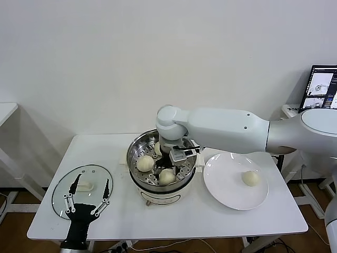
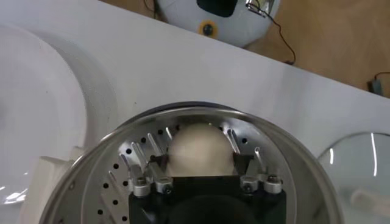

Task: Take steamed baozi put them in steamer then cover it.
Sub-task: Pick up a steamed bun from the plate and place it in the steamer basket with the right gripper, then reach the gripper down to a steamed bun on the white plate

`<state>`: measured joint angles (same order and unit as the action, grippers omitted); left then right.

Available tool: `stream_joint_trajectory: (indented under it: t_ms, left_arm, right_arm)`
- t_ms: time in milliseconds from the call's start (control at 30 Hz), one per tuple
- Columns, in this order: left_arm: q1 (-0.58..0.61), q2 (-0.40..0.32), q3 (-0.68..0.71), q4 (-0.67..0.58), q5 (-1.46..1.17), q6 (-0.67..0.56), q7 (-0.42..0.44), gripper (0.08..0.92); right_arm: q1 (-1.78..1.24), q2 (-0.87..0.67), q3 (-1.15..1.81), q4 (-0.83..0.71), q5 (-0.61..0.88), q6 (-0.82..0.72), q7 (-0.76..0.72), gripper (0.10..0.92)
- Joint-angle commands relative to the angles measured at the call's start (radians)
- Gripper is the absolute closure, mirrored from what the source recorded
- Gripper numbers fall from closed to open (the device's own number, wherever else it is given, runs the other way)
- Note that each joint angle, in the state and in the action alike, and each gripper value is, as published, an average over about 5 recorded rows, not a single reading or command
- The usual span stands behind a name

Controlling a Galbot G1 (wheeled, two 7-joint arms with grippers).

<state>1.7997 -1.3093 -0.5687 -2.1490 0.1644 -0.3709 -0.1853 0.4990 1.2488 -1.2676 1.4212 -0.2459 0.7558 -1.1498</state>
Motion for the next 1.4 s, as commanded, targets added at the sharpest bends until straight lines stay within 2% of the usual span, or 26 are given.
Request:
stream_joint_trajectory:
  t_ms: [33, 167, 333, 533, 667, 800, 967, 1400]
  left_arm:
    - [-0.001, 0.000, -0.006, 0.000, -0.002, -0.001, -0.001, 0.177]
    - [-0.003, 0.000, -0.005, 0.000, -0.003, 0.000, -0.001, 0.177]
    - [-0.007, 0.001, 0.001, 0.003, -0.003, 0.001, -0.001, 0.177]
    - [-0.012, 0.006, 0.010, 0.001, -0.002, 0.003, 0.000, 0.177]
    - [-0.014, 0.009, 0.015, 0.005, -0.001, 0.004, 0.001, 0.177]
    - [-0.017, 0.008, 0.020, 0.007, 0.001, 0.006, 0.001, 0.177]
    - [-0.013, 0.003, 0.020, 0.007, 0.005, 0.008, 0.002, 0.177]
    - [0.007, -0.010, 0.003, 0.004, 0.013, 0.008, 0.002, 0.177]
  right_arm:
    - [-0.012, -0.004, 0.026, 0.005, -0.029, -0.029, 0.004, 0.208]
    - [0.019, -0.049, 0.085, 0.020, 0.022, -0.074, -0.027, 0.203]
    - [0.065, -0.170, 0.227, 0.004, 0.135, -0.207, -0.149, 0.203]
    - [0.112, -0.393, 0.249, -0.114, 0.390, -0.600, -0.220, 0.203]
    - [0.089, -0.524, 0.219, -0.238, 0.489, -0.769, -0.223, 0.203]
    - [0.025, -0.603, 0.170, -0.335, 0.525, -0.811, -0.197, 0.203]
    - [-0.134, -0.654, 0.187, -0.411, 0.487, -0.817, -0.148, 0.203]
    - [-0.411, -0.605, 0.326, -0.480, 0.343, -0.804, -0.060, 0.203]
